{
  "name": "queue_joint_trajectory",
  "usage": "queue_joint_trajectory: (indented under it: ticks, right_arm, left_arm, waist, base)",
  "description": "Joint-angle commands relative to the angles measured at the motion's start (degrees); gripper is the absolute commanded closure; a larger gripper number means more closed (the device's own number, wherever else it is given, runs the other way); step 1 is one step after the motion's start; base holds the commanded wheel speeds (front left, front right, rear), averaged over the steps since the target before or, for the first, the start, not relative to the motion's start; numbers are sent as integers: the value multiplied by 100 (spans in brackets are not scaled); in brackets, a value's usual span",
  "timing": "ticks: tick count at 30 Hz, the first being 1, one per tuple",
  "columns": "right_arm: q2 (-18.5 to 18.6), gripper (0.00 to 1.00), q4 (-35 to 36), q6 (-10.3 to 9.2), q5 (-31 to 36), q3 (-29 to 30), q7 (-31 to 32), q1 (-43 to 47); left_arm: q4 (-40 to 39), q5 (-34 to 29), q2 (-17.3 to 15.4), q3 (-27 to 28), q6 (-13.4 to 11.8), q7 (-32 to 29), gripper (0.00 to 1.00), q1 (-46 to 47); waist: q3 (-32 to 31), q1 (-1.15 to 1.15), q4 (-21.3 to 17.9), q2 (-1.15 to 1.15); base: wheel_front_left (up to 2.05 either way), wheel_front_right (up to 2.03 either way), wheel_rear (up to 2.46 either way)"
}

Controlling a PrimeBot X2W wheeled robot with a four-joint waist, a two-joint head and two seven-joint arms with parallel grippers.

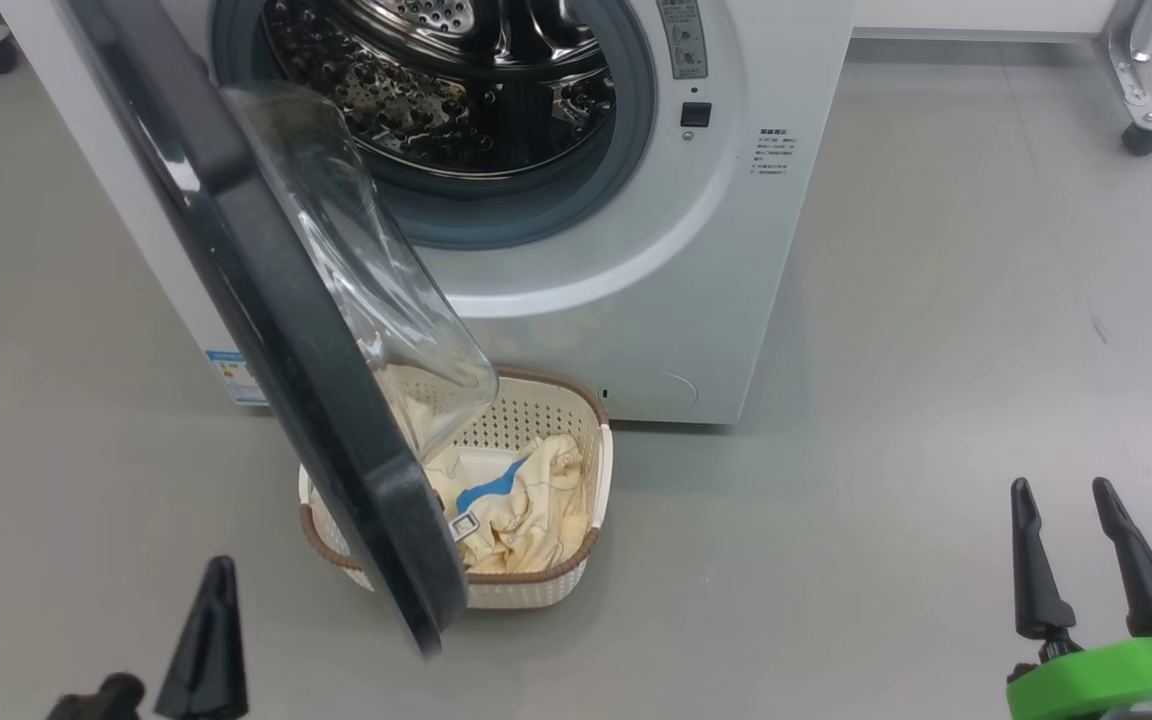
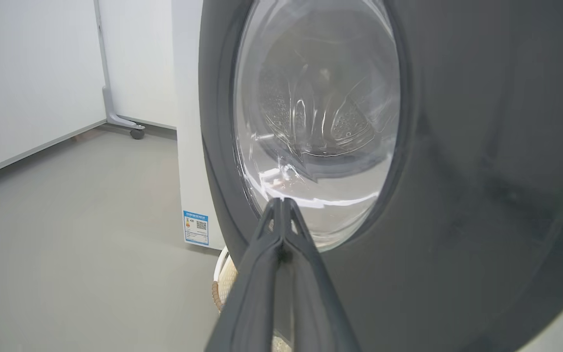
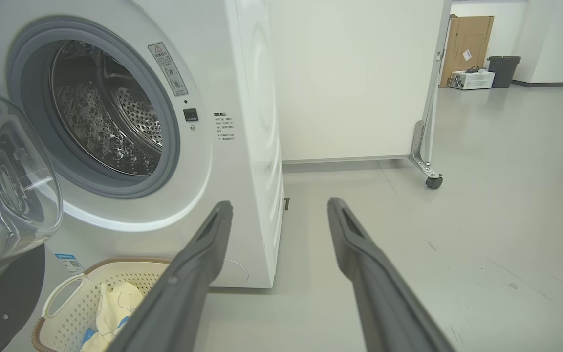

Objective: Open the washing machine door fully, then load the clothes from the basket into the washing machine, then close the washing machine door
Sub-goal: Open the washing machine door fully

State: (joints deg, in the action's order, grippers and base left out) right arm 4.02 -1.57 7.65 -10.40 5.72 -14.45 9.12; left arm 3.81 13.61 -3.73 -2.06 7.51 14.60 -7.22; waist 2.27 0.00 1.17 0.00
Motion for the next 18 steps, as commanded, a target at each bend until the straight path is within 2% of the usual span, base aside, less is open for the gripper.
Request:
queue_joint_trajectory:
  ticks: [1, 7, 10, 14, 18]
  right_arm:
    - [84, 0, 195, -16, 55, -92, -54, -122]
    - [70, 0, 184, -16, 57, -78, -54, -81]
    - [54, 0, 189, -16, 55, -58, -55, -40]
    - [37, 0, 185, -16, 68, -49, -55, -6]
    - [14, 0, 189, -16, 69, -40, -55, 1]
  left_arm:
    - [-147, -68, -22, 360, -2, 40, 100, 181]
    - [-305, -221, -46, 1016, -2, 40, 100, 451]
    - [-838, -432, -157, 1253, -95, 40, 100, 796]
    - [-1438, -521, -355, 1236, -123, -153, 100, 1288]
    - [-2213, -576, -304, 741, -108, -730, 100, 1793]
  waist:
    - [1, 0, 8, 0]
    - [-33, 0, 78, 0]
    - [-90, 0, 184, 0]
    - [-164, 0, 304, 0]
    - [-210, 0, 421, 0]
  base:
    - [0, 0, 0]
    - [0, 0, 0]
    - [0, 0, 0]
    - [0, 0, 0]
    - [0, 0, 0]
